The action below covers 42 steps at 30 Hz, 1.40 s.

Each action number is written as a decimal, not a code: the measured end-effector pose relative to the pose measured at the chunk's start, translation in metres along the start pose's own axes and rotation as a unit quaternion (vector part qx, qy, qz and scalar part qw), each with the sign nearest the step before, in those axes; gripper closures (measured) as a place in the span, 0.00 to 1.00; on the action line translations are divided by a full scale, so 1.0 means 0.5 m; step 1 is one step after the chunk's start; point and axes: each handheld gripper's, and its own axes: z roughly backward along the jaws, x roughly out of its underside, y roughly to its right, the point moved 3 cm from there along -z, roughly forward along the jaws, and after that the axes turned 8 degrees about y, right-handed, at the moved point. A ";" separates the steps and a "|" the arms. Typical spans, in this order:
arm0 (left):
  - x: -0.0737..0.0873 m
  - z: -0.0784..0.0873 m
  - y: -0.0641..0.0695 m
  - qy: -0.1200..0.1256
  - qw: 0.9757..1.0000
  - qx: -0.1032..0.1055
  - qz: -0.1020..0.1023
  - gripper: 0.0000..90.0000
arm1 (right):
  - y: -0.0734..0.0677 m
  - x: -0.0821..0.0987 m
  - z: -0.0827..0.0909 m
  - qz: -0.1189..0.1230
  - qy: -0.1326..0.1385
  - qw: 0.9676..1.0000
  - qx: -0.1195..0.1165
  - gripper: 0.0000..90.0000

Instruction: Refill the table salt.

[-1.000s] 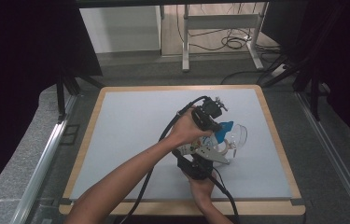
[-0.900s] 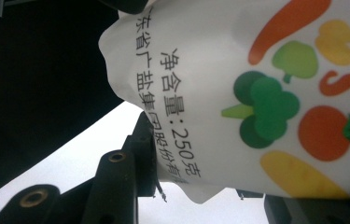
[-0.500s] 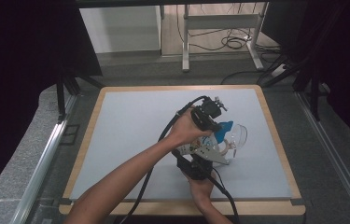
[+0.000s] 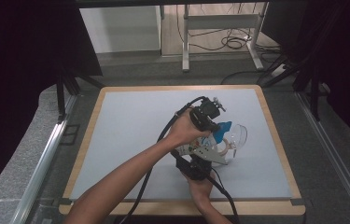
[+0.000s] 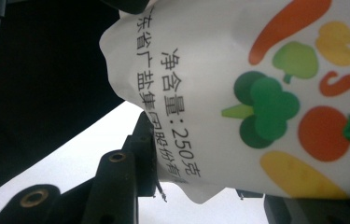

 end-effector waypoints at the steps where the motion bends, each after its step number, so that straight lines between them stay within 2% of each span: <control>1: 0.000 0.000 0.000 0.000 1.000 0.000 0.000 1.00 | 0.000 0.000 0.000 0.000 0.000 1.000 0.000 0.66; 42: 0.001 0.001 0.003 -0.010 1.000 -0.001 -0.003 1.00 | -0.004 -0.002 -0.001 -0.003 0.004 1.000 0.002 0.66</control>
